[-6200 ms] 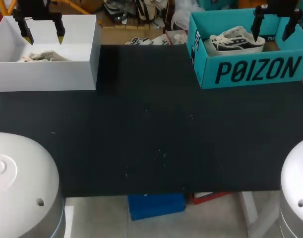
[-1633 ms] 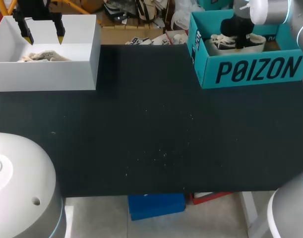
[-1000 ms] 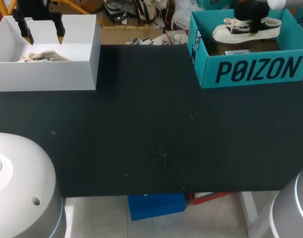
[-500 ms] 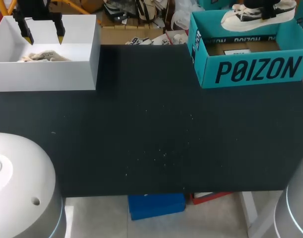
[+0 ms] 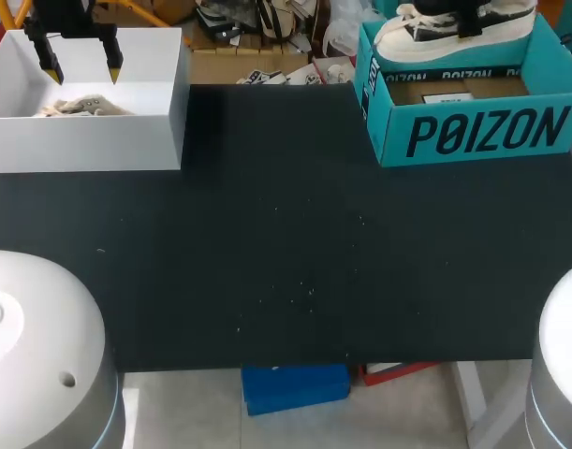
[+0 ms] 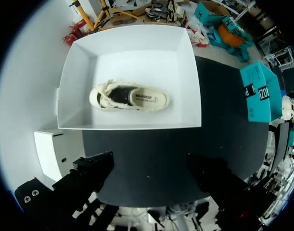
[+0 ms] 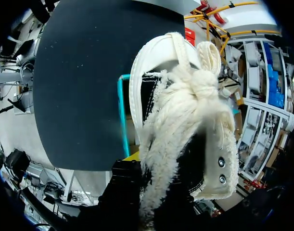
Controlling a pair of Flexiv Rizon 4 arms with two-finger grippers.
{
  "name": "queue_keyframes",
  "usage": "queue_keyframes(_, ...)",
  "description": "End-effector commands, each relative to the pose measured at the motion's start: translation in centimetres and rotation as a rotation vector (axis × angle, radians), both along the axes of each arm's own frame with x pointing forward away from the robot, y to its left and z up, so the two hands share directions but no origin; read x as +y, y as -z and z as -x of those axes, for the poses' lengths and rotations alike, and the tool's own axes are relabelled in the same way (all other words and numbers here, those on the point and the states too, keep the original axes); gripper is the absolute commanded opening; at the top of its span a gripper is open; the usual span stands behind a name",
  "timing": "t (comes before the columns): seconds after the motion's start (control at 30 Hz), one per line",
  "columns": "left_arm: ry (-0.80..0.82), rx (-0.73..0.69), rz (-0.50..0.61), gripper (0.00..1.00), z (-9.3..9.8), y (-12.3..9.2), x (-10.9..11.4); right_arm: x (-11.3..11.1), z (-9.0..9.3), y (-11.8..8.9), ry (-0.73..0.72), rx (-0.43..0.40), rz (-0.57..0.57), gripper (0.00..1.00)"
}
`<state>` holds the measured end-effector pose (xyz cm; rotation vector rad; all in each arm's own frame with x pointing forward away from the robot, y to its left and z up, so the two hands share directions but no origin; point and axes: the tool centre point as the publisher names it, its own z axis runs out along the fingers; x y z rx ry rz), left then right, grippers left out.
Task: Take the shoe out of the shoebox, open the shoe tongue, remove and reinsert the insole, then place the shoe into the shoebox
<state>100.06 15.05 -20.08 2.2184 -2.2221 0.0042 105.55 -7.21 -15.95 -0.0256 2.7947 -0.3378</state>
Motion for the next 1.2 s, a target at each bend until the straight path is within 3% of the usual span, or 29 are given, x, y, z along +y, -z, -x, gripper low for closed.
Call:
queue_keyframes(0.03, -0.001, 0.001, -0.001, 1.0, 0.0, -0.1, 0.0, 5.4, 9.8, -7.2, -0.028, -0.171, 0.031, 0.0)
queue_keyframes(0.3, -0.001, 0.001, -0.001, 1.0, 0.0, -0.1, 0.0, 12.0, 15.9, -3.9, -0.066, -0.175, -0.028, 0.0)
queue_keyframes(0.5, -0.001, 0.001, -0.001, 1.0, 0.0, -0.1, 0.0, 16.1, 19.0, -0.3, -0.081, -0.173, -0.085, 0.0)
queue_keyframes(0.7, -0.001, 0.001, -0.001, 1.0, 0.0, -0.1, 0.0, 18.9, 20.3, 3.9, -0.081, -0.148, -0.125, 0.0)
queue_keyframes(1.2, -0.001, 0.001, -0.001, 1.0, 0.0, -0.1, 0.0, 23.4, 21.4, 15.0, -0.012, -0.038, -0.19, 0.0)
